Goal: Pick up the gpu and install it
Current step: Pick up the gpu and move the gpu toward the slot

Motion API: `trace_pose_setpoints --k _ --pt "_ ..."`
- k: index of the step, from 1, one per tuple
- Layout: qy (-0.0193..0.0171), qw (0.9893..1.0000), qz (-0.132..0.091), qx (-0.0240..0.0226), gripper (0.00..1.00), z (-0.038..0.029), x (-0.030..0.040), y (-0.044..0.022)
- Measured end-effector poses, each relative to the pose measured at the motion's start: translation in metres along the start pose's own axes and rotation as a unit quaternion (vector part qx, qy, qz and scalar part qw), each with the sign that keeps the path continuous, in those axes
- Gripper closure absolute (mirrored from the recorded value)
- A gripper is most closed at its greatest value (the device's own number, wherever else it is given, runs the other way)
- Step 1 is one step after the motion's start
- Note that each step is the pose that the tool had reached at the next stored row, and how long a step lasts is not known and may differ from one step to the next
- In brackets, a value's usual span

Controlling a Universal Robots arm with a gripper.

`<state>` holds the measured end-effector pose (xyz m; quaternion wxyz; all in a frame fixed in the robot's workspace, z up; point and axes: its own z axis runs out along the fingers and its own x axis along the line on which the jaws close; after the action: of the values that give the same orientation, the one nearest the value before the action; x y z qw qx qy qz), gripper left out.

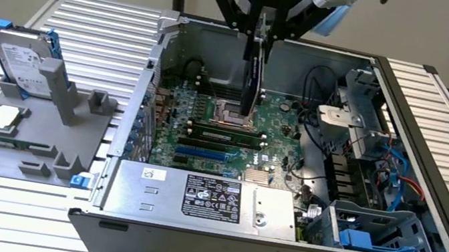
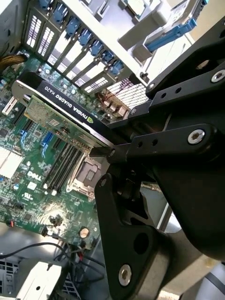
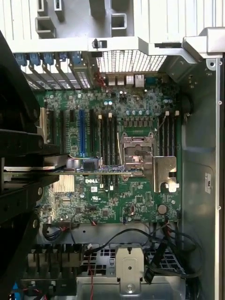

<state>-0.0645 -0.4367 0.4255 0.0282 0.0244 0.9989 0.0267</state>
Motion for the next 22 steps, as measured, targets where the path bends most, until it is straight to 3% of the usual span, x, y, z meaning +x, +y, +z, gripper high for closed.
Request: trace_pose_setpoints --k 9,22 --pt "0.0 1.0 0.0 0.0 1.0 0.0006 -0.0109 0.0005" --pt "0.0018 1.0 0.0 0.0001 1.0 0.0006 -0.0113 0.0005"
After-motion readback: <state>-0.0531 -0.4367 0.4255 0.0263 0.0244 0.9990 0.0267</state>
